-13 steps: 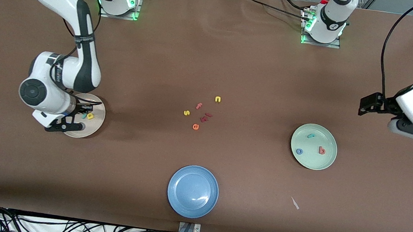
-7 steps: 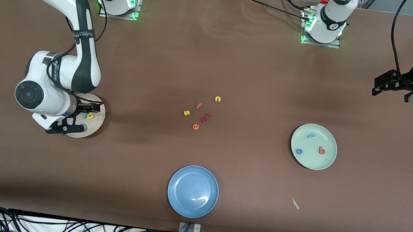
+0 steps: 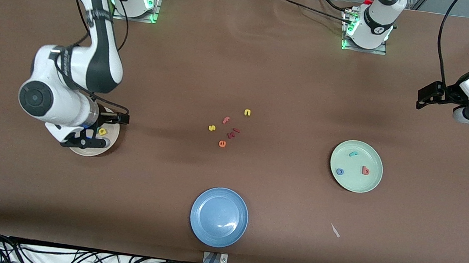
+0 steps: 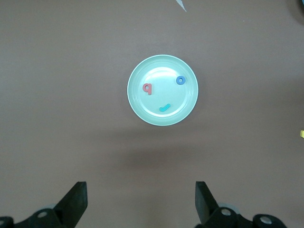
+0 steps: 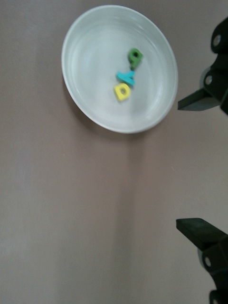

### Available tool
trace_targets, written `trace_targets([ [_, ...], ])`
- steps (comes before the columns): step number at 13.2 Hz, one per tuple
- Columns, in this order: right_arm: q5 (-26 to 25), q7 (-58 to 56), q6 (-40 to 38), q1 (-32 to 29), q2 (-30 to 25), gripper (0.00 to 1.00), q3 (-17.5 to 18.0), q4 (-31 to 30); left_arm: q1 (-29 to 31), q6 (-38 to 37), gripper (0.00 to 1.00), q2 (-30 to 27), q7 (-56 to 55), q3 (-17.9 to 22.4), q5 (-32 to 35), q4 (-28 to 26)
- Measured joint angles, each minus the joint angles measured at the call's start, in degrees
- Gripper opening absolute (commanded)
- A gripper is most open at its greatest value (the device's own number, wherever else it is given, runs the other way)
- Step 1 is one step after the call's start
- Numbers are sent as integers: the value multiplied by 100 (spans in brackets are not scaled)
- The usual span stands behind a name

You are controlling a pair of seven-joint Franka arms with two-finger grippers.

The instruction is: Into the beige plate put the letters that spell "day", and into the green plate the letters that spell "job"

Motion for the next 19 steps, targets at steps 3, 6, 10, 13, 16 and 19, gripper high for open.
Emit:
trace_targets([
  [3, -594, 168, -286, -527, -857, 100, 587, -266, -13, -18, 100, 36, 0, 1, 1, 89],
  [6, -1234, 168, -825, -1124, -1683, 100, 1133, -478, -10, -51, 100, 69, 0, 2, 1, 117],
  [10, -1432, 151, -1332, -1447, -2402, 100, 1368, -553, 1, -60, 100, 92, 0, 6, 2, 129],
  [13, -1432, 148, -1358, -1523, -2552, 100, 1367, -512, 1, -99, 100, 96, 0, 6, 3, 160],
  [16, -1432, 124, -1357, -1670, -2611, 100, 1227, -431, -18, -408, 100, 102, 0, 0, 3, 461],
  [19, -1432, -199, -1346, -1754, -2614, 100, 1055, -423, -20, -517, 100, 148, 0, 0, 3, 591],
])
